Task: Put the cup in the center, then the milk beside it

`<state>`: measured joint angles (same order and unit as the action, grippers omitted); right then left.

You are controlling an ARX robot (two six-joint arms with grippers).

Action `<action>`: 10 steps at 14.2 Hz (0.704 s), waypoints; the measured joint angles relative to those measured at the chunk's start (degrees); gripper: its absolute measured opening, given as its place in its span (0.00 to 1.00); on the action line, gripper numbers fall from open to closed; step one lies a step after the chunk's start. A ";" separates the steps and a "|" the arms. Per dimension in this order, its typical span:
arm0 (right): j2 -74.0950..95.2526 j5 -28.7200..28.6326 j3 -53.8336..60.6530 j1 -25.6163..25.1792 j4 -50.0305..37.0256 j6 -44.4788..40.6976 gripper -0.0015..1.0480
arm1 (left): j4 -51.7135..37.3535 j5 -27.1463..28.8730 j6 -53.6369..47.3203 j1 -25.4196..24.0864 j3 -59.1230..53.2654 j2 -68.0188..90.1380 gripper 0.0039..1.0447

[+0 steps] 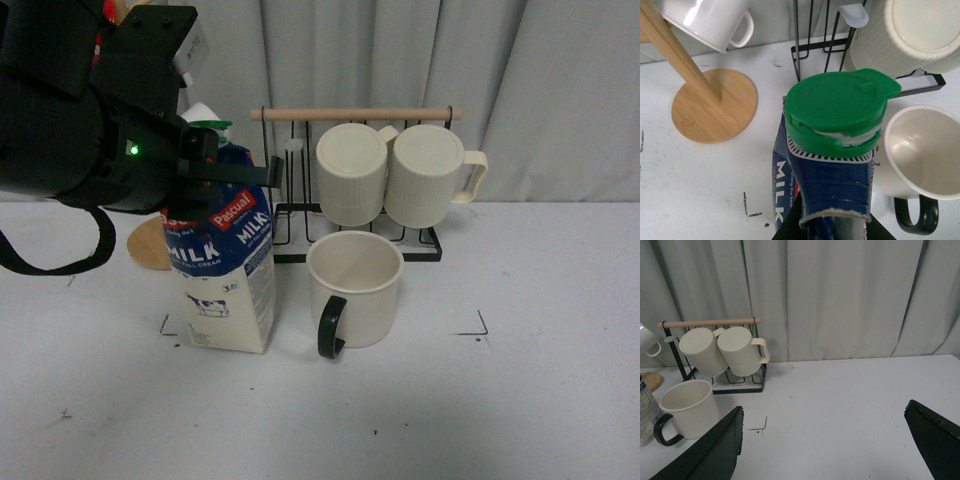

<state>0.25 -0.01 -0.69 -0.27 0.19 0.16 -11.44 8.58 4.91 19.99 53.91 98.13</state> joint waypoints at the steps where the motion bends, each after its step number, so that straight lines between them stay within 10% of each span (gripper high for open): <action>1: 0.00 0.00 0.00 0.00 0.02 0.00 0.94 | -0.31 0.04 0.81 0.72 0.00 0.44 0.04; 5: 0.00 0.02 0.00 0.00 0.02 0.00 0.94 | -2.71 1.49 1.33 2.49 0.00 1.81 0.03; 10: 0.00 0.02 0.00 0.00 0.02 0.00 0.94 | -3.54 1.38 1.66 1.90 0.96 0.85 0.61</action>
<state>0.25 0.01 -0.69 -0.27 0.21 0.16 -14.98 9.96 6.57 21.89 54.87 98.98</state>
